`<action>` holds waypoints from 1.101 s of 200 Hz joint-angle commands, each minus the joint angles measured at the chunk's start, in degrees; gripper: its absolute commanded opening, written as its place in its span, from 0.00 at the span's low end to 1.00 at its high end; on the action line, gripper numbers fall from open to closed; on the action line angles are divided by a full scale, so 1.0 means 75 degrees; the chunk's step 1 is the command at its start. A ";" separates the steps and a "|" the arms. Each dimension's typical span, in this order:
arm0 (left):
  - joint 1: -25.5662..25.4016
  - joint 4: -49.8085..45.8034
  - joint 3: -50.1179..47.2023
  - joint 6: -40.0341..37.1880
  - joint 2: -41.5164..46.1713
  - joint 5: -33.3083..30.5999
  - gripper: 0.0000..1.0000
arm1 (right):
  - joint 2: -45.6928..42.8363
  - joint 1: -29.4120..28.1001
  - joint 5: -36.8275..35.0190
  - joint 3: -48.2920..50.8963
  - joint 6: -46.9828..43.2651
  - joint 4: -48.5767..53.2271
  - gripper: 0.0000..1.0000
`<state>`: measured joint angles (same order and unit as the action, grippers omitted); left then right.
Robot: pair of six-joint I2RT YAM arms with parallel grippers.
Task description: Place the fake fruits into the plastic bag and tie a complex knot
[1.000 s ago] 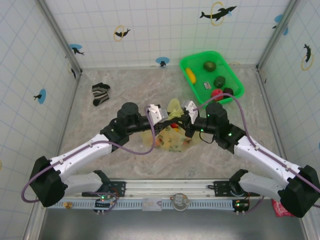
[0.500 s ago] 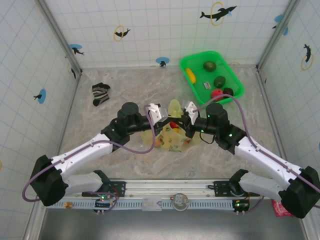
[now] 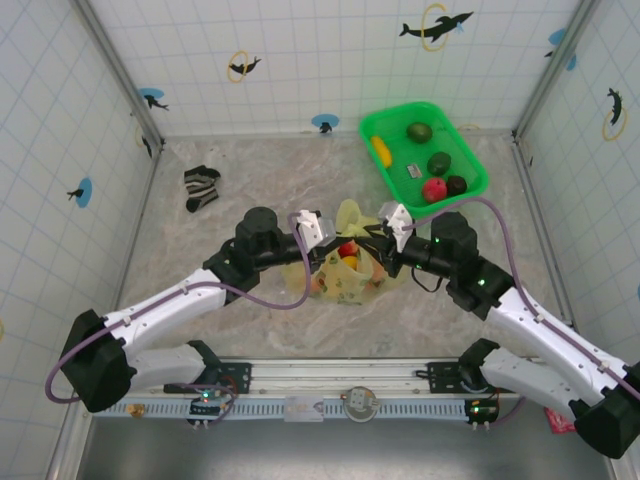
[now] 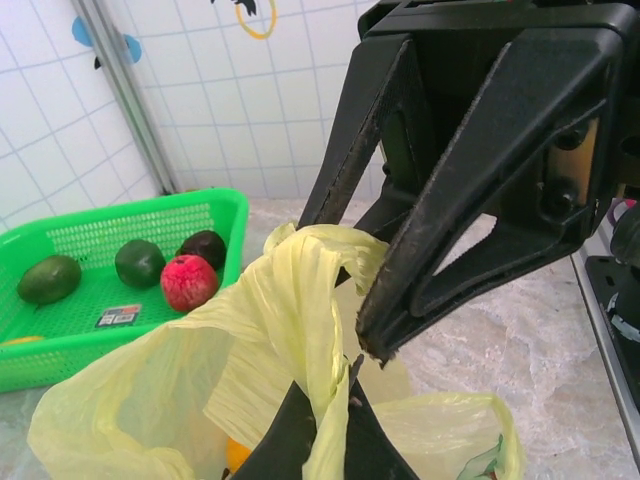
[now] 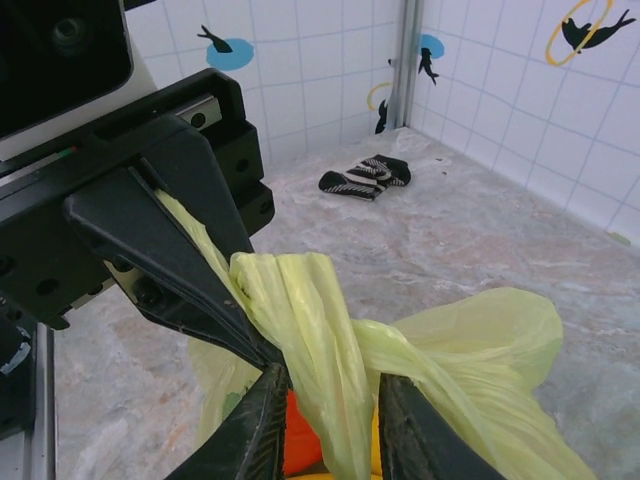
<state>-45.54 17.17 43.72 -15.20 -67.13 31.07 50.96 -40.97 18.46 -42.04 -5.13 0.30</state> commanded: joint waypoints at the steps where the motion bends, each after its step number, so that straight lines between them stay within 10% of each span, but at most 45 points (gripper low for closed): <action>1: 0.0037 -0.0004 -0.0058 -0.0224 0.0045 0.0099 0.00 | -0.0126 0.0072 -0.0207 -0.0025 -0.0072 0.0180 0.26; 64: 0.0048 0.0143 -0.0121 -0.0147 0.0195 -0.0147 0.00 | -0.0319 0.0113 0.0406 0.0204 0.0254 0.0100 0.00; 220: 0.0060 0.0677 -0.0256 0.0209 0.0314 -0.0470 0.00 | 0.0776 0.0222 0.1277 0.0857 0.2252 -0.1931 0.00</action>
<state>-45.45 19.62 42.02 -14.85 -65.98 27.38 56.53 -40.73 26.94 -35.59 8.88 -9.15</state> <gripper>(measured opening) 0.047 0.054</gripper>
